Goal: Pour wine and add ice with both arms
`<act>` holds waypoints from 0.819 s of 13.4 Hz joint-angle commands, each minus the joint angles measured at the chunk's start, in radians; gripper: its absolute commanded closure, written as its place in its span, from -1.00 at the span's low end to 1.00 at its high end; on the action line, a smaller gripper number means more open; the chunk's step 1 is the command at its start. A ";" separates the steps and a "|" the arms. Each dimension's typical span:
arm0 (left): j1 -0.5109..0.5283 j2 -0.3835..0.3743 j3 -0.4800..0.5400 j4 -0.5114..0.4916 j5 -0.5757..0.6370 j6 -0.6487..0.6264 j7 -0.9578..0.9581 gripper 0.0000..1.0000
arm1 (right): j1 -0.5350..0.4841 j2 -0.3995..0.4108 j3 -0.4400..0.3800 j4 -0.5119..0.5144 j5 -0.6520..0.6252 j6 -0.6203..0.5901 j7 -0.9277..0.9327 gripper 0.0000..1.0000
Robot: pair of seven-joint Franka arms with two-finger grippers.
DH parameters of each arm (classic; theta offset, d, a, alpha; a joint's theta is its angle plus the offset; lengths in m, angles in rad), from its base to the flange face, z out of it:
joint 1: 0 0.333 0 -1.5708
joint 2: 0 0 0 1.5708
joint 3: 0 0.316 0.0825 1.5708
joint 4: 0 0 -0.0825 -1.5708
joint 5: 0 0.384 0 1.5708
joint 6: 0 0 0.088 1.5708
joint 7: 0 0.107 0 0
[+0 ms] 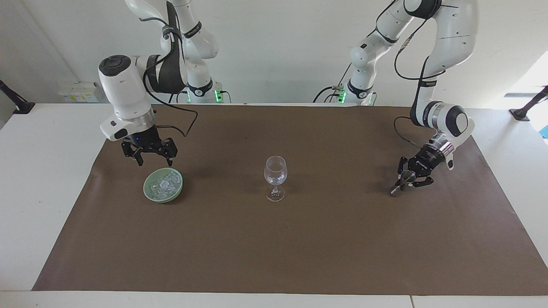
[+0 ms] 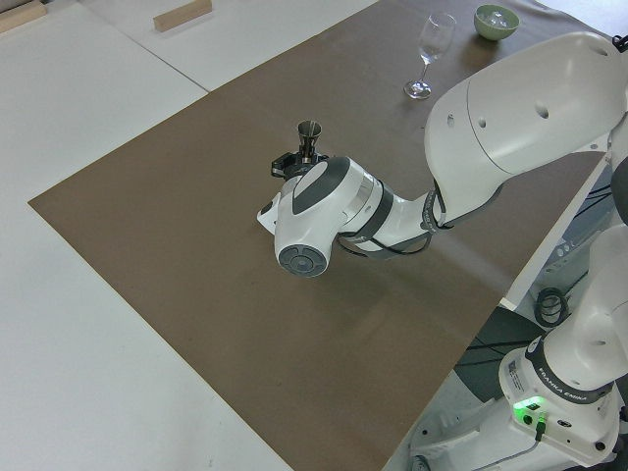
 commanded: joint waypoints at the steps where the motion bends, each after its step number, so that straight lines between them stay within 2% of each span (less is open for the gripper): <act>1: 0.001 0.018 0.000 0.000 -0.023 -0.022 0.042 1.00 | -0.022 0.007 0.012 -0.028 0.000 0.026 -0.025 -1.00; 5: 0.001 0.024 0.000 0.003 -0.034 -0.022 0.054 0.93 | -0.024 0.133 0.012 -0.028 0.000 0.172 -0.014 -1.00; 11: -0.002 0.033 0.000 0.003 -0.035 -0.019 0.062 0.80 | -0.024 0.135 0.012 -0.065 0.000 0.187 -0.011 -0.68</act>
